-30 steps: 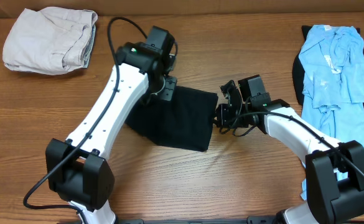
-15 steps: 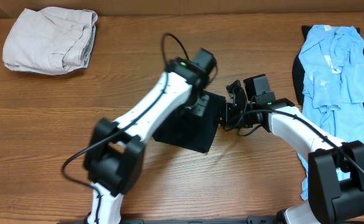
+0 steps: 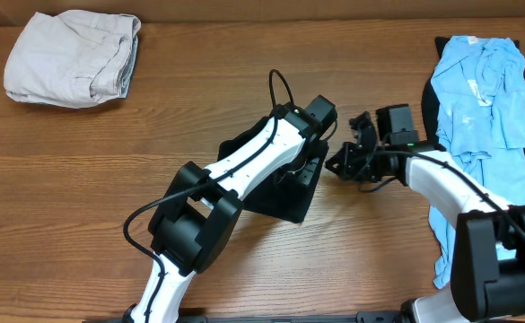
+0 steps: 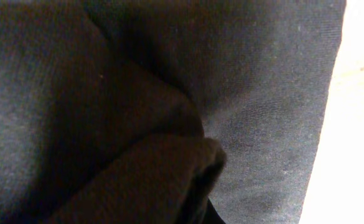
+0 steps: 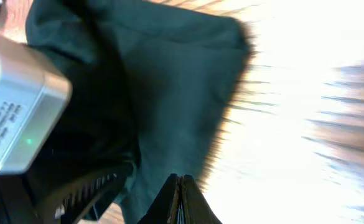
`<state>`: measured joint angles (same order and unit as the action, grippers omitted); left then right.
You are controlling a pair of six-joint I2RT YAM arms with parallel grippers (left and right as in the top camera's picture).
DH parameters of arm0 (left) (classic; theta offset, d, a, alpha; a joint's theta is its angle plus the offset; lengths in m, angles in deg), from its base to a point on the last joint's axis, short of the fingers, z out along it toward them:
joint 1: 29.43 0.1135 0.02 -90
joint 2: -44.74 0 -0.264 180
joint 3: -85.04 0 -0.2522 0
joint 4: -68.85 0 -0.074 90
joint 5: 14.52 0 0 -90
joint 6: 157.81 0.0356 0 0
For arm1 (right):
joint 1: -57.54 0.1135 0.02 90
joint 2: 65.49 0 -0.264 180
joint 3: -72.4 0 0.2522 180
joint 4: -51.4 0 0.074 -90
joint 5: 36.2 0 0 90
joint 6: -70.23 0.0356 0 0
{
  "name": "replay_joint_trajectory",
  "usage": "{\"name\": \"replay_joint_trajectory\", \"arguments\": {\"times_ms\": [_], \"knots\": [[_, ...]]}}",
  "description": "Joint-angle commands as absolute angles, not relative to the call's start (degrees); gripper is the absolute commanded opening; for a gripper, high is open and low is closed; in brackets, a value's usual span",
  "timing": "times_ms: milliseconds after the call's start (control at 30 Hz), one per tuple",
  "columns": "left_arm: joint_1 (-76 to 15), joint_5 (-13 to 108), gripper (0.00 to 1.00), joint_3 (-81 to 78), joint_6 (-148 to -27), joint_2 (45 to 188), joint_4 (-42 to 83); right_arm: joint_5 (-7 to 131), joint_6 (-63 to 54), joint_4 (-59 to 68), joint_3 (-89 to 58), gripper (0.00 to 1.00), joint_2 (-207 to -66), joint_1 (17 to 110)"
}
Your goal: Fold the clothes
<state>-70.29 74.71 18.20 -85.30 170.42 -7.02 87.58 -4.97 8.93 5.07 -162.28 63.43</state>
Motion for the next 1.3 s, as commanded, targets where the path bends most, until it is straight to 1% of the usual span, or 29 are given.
{"name": "replay_joint_trajectory", "arguments": {"times_ms": [0, 67, 100, 133, 167, 267, 433, 567, 700, 767, 867, 933, 1100, 1267], "knots": [[-70.47, 73.66, 0.21, 19.25, -86.7, 170.86, -6.1, 90.09, -5.16, 6.77, 1.29, 0.04, -156.45, 58.97], [-70.47, 72.89, 0.64, 19.27, -86.68, 170.84, -5.95, 90.14, -5.16, 3.88, -1.0, 0.04, -153.43, 56.13], [-70.44, 72.89, 0.84, 19.38, -86.68, 170.84, -5.99, 90.12, -5.21, 2.35, -2.2, 0.04, -151.97, 54.77], [-70.44, 72.89, 1.0, 19.93, -86.63, 170.84, -6.43, 90.14, -5.56, 0.73, -3.47, 0.04, -150.5, 53.37], [-70.31, 72.91, 1.0, 21.3, -86.39, 170.84, -7.5, 90.14, -6.36, -1.06, -4.87, 0.05, -148.84, 52.04], [-69.68, 73.18, 1.0, 28.17, -85.37, 170.84, -11.74, 90.12, -7.57, -4.69, -7.41, 0.15, -145.15, 49.57], [-67.89, 74.27, 1.0, 49.76, -83.09, 170.82, -20.72, 90.12, -7.83, -7.11, -8.04, 0.24, -141.19, 48.74], [-65.66, 74.44, 1.0, 67.68, -82.77, 170.84, -25.07, 89.92, -8.05, -8.93, -7.97, 0.26, -141.15, 49.57], [-62.16, 74.44, 1.0, 81.78, -82.79, 170.8, -28.98, 90.01, -8.7, -9.17, -7.97, 0.26, -141.15, 51.63], [-59.69, 74.44, 1.0, 87.09, -82.79, 170.64, -31.28, 90.86, -11.13, -8.84, -7.97, 0.27, -141.15, 54.18], [-55.38, 74.47, 1.0, 92.64, -82.77, 170.6, -34.51, 90.79, -13.73, -6.94, -7.97, 0.33, -141.83, 60.61], [-52.54, 74.44, 1.0, 93.76, -82.2, 170.6, -35.85, 89.72, -14.28, -4.34, -7.97, 0.42, -143.11, 65.99], [-47.47, 75.25, 1.0, 93.1, -79.38, 170.64, -40.11, 82.88, -14.28, 3.16, -7.97, 0.52, -150.17, 79.82], [-45.26, 78.53, 1.0, 92.42, -79.36, 170.64, -41.7, 79.93, -14.5, 8.91, -7.97, 0.55, -160.19, 88.72]]}}
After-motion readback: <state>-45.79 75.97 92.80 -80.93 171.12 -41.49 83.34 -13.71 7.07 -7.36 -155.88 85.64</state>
